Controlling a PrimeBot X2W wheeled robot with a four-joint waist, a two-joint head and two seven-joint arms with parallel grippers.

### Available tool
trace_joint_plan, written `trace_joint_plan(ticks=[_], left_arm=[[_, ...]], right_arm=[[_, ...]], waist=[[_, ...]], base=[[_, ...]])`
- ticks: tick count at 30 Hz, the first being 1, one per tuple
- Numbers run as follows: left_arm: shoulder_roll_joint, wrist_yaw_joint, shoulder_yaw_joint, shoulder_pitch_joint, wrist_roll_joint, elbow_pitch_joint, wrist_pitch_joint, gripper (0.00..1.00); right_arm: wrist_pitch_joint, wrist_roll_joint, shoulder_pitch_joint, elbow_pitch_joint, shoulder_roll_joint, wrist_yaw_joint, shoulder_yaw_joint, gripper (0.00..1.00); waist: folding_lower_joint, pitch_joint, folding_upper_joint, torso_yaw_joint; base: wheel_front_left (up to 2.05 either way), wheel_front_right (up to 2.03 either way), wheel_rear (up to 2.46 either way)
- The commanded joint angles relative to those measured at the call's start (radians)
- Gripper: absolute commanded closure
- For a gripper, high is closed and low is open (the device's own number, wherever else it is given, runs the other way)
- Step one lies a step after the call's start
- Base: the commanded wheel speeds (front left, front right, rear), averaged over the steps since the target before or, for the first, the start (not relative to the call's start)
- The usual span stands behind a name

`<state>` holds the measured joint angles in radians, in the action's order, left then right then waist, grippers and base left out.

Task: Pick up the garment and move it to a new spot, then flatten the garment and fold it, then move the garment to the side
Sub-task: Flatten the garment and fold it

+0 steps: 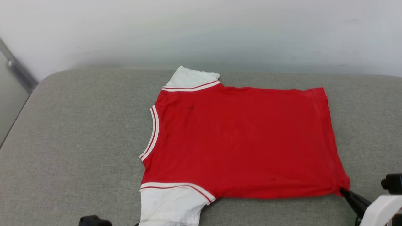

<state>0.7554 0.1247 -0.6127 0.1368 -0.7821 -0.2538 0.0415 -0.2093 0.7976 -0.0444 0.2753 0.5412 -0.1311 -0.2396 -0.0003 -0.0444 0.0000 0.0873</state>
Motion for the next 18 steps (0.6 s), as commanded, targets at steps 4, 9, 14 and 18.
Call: trace_joint_plan(ticks=[4, 9, 14, 18], left_arm=[[0.034, 0.016, 0.020, 0.077, -0.052, -0.046, 0.006, 1.00], [0.072, 0.010, 0.026, 0.127, -0.085, -0.074, 0.012, 1.00], [0.079, 0.007, 0.036, 0.119, -0.085, -0.078, -0.002, 1.00], [0.085, 0.007, 0.062, 0.088, -0.069, -0.087, -0.027, 1.00]], right_arm=[[-0.052, -0.006, 0.100, -0.076, 0.002, 0.001, 0.041, 1.00], [-0.118, 0.000, 0.185, -0.152, -0.018, 0.001, 0.095, 1.00], [-0.158, -0.012, 0.203, -0.212, -0.040, 0.001, 0.122, 1.00], [-0.181, 0.004, 0.197, -0.244, -0.063, 0.001, 0.153, 1.00]], waist=[[0.0003, 0.004, 0.0000, -0.018], [0.0003, -0.001, 0.0000, -0.032], [0.0003, -0.016, 0.0000, -0.051], [0.0003, -0.031, 0.0000, -0.055]], base=[[0.00, 0.00, 0.00], [0.00, 0.00, 0.00], [0.00, 0.00, 0.00], [0.00, 0.00, 0.00]])
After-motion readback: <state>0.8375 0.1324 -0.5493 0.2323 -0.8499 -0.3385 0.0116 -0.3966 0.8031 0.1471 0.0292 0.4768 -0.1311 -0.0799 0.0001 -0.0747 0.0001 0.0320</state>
